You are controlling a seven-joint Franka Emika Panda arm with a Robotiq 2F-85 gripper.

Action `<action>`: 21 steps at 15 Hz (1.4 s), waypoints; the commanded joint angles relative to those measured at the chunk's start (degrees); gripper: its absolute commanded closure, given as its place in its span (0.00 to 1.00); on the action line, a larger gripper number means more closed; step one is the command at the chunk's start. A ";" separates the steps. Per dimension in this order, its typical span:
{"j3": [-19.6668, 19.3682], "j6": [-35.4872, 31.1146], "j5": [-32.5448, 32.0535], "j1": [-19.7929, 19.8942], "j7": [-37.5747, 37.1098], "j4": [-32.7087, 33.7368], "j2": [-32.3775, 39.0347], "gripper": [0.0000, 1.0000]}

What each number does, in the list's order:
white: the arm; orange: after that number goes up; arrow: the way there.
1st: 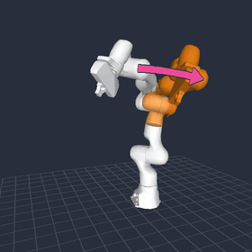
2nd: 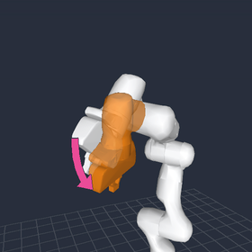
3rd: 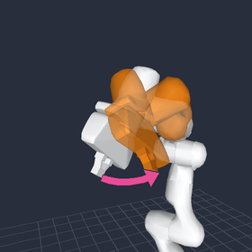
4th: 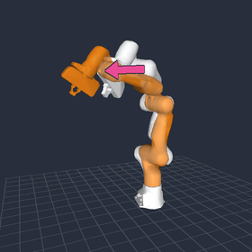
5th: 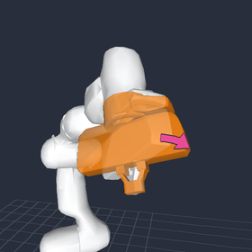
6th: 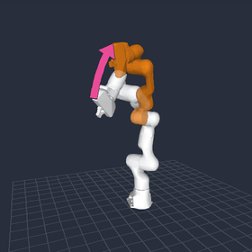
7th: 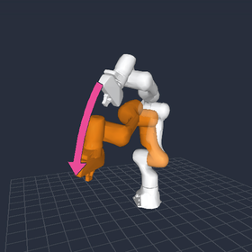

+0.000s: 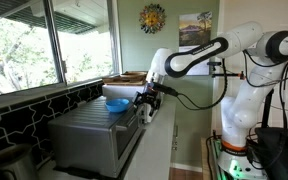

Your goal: Open the oven door then put the blue bowl in it then close it

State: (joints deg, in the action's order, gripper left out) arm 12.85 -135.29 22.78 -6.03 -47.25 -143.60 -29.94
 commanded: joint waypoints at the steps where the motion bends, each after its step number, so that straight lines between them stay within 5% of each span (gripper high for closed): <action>1: -0.69 -1.72 1.82 -0.90 0.02 -2.50 -1.30 0.00; 13: -3.06 5.68 2.13 -1.57 3.62 -6.38 -5.08 0.00; 21: -3.26 6.67 3.42 -1.69 5.46 -15.15 -11.38 0.00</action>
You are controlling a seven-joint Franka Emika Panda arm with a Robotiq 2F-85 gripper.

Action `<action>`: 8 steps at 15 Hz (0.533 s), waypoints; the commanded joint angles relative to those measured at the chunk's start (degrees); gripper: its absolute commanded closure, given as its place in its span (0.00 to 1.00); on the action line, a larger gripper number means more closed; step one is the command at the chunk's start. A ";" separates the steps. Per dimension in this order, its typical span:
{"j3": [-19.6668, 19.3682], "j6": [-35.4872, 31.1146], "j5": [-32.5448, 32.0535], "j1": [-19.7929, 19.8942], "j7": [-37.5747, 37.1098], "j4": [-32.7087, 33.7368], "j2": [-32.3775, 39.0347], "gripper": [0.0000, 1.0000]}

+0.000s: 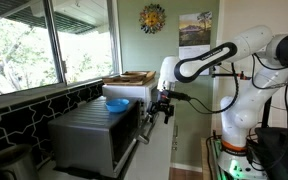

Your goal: Open the oven door then put the blue bowl in it then close it

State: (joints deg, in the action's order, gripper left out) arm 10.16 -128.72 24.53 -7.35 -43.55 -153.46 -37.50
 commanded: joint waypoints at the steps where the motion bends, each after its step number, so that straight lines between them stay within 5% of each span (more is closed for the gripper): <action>1: -0.48 -0.44 2.13 -0.52 1.99 -6.54 -4.60 0.00; 8: -0.83 2.72 1.81 0.85 0.98 -4.09 -4.14 0.00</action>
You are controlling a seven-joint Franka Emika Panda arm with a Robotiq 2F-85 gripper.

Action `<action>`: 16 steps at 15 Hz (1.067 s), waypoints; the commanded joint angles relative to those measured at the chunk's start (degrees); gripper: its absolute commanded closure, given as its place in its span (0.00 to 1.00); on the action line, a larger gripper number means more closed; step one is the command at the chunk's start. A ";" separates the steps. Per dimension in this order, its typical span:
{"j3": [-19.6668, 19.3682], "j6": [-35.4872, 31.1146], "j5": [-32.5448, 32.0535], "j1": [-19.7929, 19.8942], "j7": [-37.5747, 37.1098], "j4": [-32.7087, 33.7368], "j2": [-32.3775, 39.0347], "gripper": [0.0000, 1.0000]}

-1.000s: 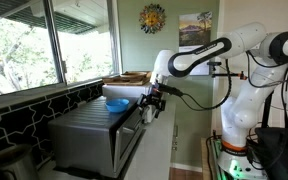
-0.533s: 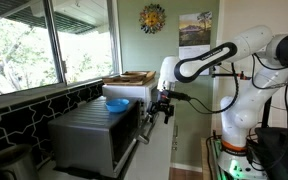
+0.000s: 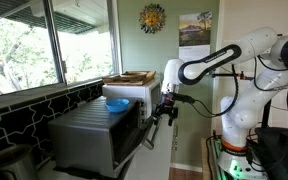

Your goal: Open the oven door then put the blue bowl in it then close it

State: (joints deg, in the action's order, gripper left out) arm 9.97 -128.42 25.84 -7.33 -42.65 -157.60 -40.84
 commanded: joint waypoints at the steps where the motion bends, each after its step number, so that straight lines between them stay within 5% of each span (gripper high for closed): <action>1: -1.16 3.80 0.67 0.76 0.38 0.11 -0.75 0.00; 16: -2.53 17.42 -0.79 2.92 1.61 0.32 -1.06 0.00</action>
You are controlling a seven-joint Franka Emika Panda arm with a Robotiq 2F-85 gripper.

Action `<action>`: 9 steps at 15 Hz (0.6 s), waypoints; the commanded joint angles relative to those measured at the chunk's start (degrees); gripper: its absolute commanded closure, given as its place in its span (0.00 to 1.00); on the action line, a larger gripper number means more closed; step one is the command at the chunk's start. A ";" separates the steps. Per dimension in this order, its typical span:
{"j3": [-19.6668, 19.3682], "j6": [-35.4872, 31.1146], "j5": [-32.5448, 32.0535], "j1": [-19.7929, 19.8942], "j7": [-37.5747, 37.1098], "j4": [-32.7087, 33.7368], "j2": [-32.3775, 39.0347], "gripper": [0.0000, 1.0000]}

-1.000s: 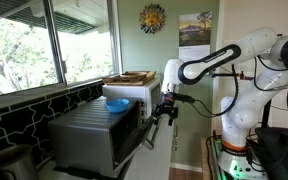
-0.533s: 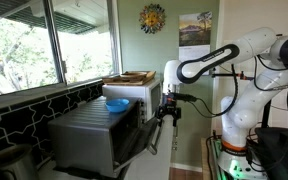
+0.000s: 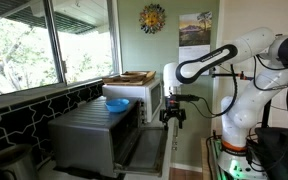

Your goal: Open the oven door then put the blue bowl in it then close it

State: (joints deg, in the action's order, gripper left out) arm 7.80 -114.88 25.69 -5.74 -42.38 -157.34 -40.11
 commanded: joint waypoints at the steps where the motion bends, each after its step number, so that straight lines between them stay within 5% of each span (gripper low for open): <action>1: -0.39 4.72 -1.12 1.70 1.55 0.19 -3.05 0.00; 4: 0.14 3.93 -0.38 2.37 1.78 -1.32 -7.66 0.00; 9: 2.08 -0.91 2.67 3.04 -1.31 5.65 -7.46 0.00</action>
State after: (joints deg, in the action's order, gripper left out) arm 8.19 -113.12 26.05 -3.64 -42.06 -154.70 -47.31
